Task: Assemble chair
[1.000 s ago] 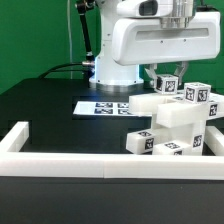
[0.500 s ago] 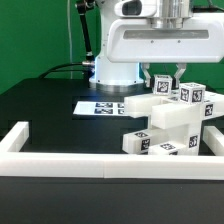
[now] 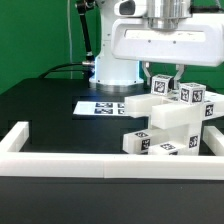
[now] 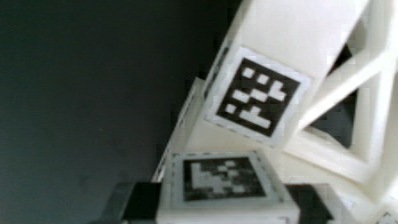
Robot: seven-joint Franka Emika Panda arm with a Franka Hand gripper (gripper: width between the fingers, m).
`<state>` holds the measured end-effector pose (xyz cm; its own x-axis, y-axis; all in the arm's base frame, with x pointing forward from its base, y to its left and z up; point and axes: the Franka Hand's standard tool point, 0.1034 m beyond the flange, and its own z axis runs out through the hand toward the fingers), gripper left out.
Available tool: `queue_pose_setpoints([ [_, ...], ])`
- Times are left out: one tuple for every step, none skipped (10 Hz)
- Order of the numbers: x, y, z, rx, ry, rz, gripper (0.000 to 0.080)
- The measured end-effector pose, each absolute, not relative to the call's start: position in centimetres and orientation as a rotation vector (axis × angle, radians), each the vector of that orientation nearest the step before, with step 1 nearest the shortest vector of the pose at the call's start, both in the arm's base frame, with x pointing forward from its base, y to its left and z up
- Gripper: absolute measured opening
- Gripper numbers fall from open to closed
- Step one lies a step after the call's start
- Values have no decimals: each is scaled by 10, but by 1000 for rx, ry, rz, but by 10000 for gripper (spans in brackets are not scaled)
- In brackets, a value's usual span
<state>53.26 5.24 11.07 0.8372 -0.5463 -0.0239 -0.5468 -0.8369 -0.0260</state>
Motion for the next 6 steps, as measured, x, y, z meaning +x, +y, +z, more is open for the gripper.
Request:
queue_pose_setpoints([
  [533, 53, 111, -2943, 1007, 26, 283],
  [533, 53, 111, -2915, 1087, 27, 283],
  [533, 53, 111, -2894, 1138, 28, 284],
  [533, 53, 111, -2853, 1230, 32, 284],
  [533, 54, 111, -2813, 1303, 36, 284],
  [533, 54, 111, -2795, 1327, 37, 284],
])
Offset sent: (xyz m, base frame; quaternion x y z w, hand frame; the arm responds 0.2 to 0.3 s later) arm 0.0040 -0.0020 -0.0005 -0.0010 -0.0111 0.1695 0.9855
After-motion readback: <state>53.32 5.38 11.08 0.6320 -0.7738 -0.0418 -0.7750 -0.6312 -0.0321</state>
